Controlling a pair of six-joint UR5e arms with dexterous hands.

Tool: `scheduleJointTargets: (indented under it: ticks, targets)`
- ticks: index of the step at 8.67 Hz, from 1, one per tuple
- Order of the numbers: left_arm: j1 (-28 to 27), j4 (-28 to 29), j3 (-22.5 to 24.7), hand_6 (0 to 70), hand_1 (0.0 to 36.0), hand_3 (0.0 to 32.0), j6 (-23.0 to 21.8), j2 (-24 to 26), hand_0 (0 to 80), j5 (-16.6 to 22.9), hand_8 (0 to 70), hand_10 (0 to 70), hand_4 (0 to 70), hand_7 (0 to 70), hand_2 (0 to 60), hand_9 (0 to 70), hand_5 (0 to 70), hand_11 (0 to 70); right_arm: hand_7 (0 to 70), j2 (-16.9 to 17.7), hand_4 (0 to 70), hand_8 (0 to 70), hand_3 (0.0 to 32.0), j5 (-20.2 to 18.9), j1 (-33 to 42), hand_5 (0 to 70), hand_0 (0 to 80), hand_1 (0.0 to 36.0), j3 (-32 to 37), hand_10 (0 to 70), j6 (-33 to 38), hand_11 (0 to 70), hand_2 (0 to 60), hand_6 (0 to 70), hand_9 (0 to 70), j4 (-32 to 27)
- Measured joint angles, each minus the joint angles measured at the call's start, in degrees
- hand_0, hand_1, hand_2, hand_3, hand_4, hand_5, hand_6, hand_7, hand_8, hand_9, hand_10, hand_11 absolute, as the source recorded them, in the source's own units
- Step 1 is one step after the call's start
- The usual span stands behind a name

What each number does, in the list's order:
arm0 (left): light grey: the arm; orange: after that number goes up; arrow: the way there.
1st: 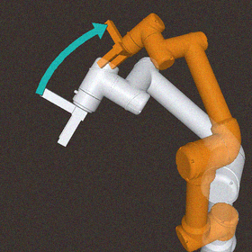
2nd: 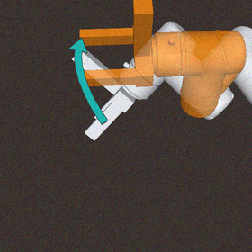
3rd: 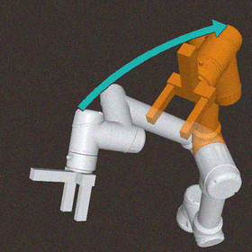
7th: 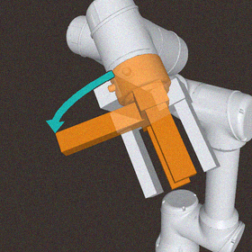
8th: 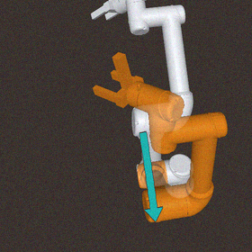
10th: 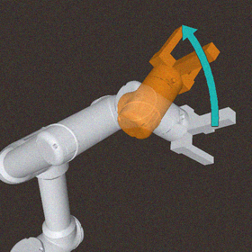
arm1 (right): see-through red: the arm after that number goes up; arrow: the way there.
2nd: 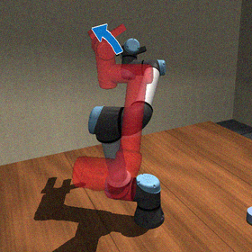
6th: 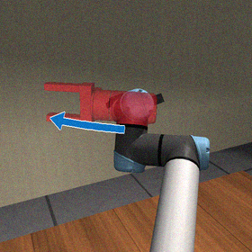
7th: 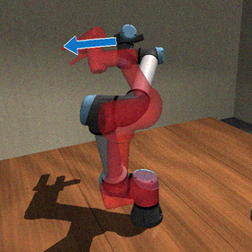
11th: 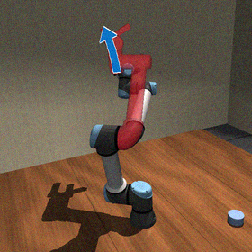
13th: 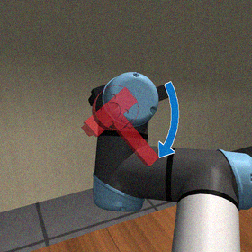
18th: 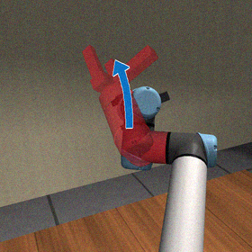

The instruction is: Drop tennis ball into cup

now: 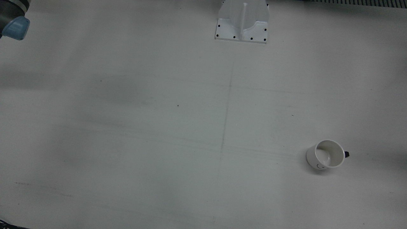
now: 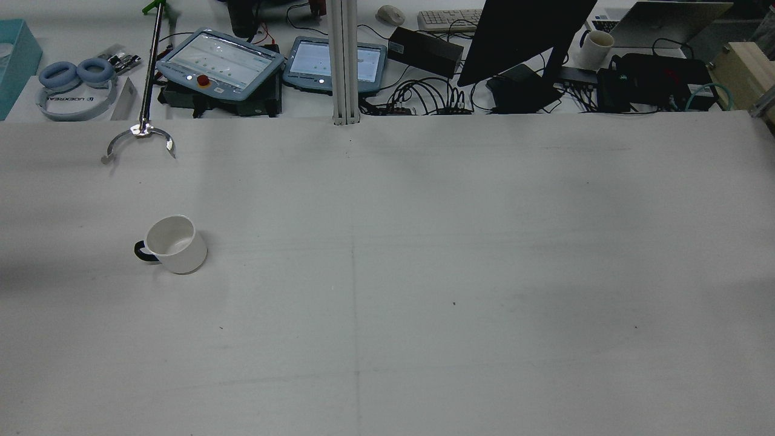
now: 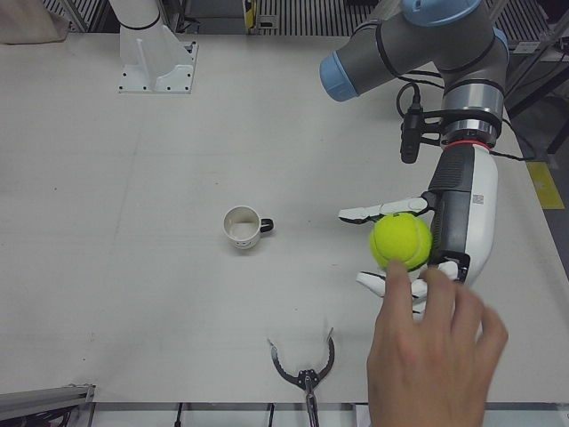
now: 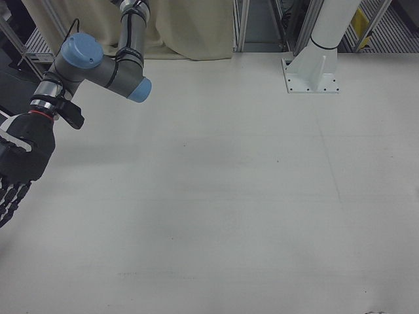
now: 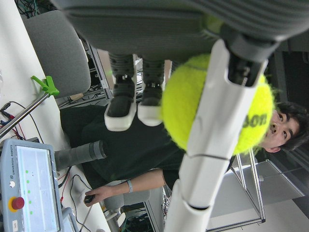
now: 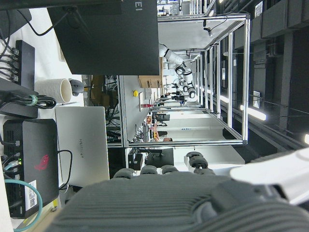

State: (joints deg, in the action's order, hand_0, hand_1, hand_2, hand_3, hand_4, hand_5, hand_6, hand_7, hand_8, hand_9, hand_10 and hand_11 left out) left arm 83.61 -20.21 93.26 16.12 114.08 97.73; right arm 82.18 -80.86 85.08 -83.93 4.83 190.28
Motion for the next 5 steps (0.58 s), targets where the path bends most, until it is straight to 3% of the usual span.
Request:
scheduleJointTargets:
  ticks: [1,2,3,4,5]
  targets:
    - [0.0,-0.1,0.0,70.0,28.3,0.0,-0.1,0.0,80.0,0.0,55.8,38.5,53.3,70.0,0.0,70.0,25.3,56.1,0.0,0.0,0.0,0.0,0.0,0.0,0.0,0.0,0.0,0.0,0.0,0.0,0.0,0.0,0.0,0.0,0.0,0.0]
    - [-0.3,-0.1,0.8,70.0,29.5,0.0,-0.1,-0.1,80.0,0.0,54.1,32.7,52.4,70.0,0.0,70.0,24.2,48.8,0.0,0.0,0.0,0.0,0.0,0.0,0.0,0.0,0.0,0.0,0.0,0.0,0.0,0.0,0.0,0.0,0.0,0.0]
    - [-1.4,-0.4,2.6,53.2,32.5,0.0,-0.1,-0.1,80.0,0.2,50.8,16.1,52.6,70.0,0.0,70.0,18.4,25.9,0.0,0.0,0.0,0.0,0.0,0.0,0.0,0.0,0.0,0.0,0.0,0.0,0.0,0.0,0.0,0.0,0.0,0.0]
    - [-3.3,-1.2,4.4,70.0,29.7,0.0,-0.1,-0.1,80.0,0.4,53.2,9.6,50.8,70.0,0.0,70.0,22.5,16.3,0.0,0.0,0.0,0.0,0.0,0.0,0.0,0.0,0.0,0.0,0.0,0.0,0.0,0.0,0.0,0.0,0.0,0.0]
    - [-5.1,-2.4,6.1,69.9,28.0,0.0,0.0,-0.1,80.0,0.5,51.4,8.8,47.6,70.0,0.0,70.0,20.2,14.9,0.0,0.0,0.0,0.0,0.0,0.0,0.0,0.0,0.0,0.0,0.0,0.0,0.0,0.0,0.0,0.0,0.0,0.0]
